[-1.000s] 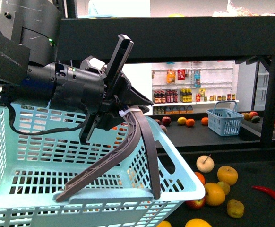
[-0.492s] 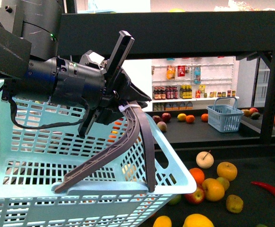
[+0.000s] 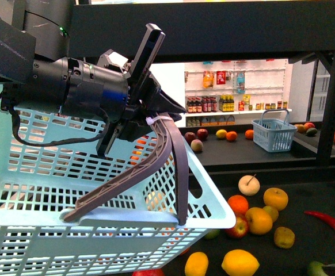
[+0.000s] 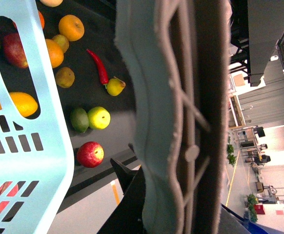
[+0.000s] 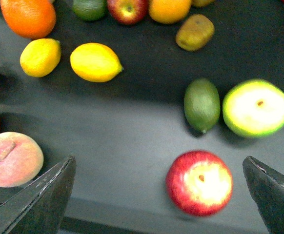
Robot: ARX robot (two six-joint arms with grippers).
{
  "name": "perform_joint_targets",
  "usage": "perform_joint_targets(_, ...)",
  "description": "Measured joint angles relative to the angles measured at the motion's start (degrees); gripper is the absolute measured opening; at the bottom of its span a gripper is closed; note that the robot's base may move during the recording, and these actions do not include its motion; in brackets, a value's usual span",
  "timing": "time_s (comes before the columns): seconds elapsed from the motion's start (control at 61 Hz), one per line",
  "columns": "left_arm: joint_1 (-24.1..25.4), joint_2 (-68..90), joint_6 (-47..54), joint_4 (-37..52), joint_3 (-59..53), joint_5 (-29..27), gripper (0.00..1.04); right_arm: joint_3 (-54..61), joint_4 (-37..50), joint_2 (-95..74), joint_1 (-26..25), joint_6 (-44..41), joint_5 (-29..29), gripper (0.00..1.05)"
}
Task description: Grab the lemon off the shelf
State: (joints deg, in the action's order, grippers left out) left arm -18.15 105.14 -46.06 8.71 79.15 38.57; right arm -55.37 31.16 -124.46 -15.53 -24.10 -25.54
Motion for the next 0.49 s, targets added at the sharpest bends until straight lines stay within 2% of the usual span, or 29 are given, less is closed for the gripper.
perform_joint_targets(0.148, 0.0, 0.0, 0.0, 0.0, 0.0, -0.1, 0.09, -6.9, -3.5, -7.7, 3.1, -15.5, -6.6, 1.02)
perform_joint_targets(0.279, 0.0, 0.0, 0.0, 0.0, 0.0, 0.0, 0.09, -14.0, -9.9, -14.6, 5.1, -28.3, -9.2, 1.02)
perform_joint_targets(0.377, 0.0, 0.0, 0.0, 0.0, 0.0, 0.0, 0.09, -20.6, -12.2, -19.8, 6.0, -35.0, -9.6, 1.02)
perform_joint_targets(0.492, 0.0, 0.0, 0.0, 0.0, 0.0, 0.0, 0.09, -29.9, -12.3, -26.3, 7.0, -38.1, -10.4, 1.02)
